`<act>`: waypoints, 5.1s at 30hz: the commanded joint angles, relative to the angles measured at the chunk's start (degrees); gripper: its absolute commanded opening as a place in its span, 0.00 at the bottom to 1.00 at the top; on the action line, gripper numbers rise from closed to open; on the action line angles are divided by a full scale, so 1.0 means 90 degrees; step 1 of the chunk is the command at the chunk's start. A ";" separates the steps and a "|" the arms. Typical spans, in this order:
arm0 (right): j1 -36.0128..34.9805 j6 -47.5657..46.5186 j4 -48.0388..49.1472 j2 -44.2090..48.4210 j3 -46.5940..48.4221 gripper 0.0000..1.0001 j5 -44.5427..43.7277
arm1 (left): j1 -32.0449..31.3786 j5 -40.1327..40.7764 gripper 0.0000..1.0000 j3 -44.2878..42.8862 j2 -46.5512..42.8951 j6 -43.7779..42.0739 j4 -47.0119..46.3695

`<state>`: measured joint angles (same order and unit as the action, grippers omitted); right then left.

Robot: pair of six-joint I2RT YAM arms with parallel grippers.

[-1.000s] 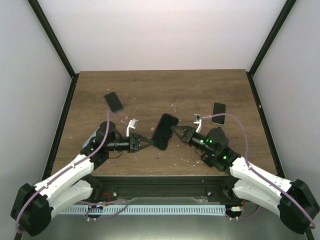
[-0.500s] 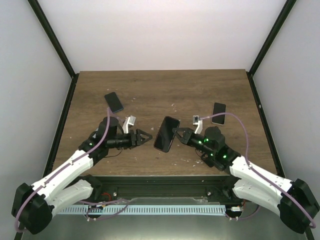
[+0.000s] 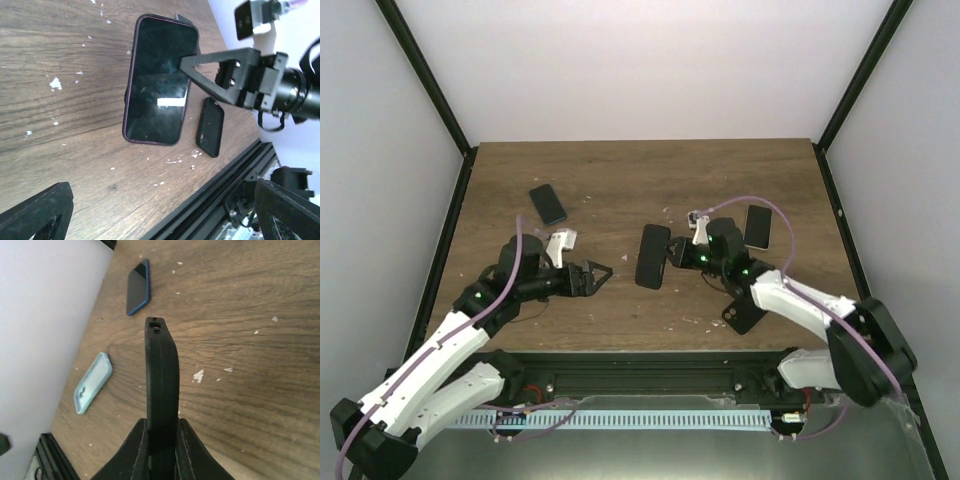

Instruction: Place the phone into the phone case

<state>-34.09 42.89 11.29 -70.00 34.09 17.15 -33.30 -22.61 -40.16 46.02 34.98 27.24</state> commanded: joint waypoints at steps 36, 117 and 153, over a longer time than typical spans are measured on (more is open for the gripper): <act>0.1986 -0.0524 -0.2343 -0.3082 0.2671 0.60 0.1127 | 0.0050 0.1043 1.00 -0.0085 -0.0853 -0.1142 0.0783; 0.1168 0.1660 -0.4505 -0.0786 0.0795 0.01 -0.0988 | 0.0429 0.1268 1.00 -0.0429 -0.0321 -0.0723 0.1232; -0.1747 -0.0389 -0.1868 -0.2971 0.2143 0.35 0.0844 | 0.1698 0.0492 0.96 0.0402 -0.0636 0.0559 0.0612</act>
<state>-49.69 40.99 -3.57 -98.67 51.62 26.33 -18.28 -16.47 -37.28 40.64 40.07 35.22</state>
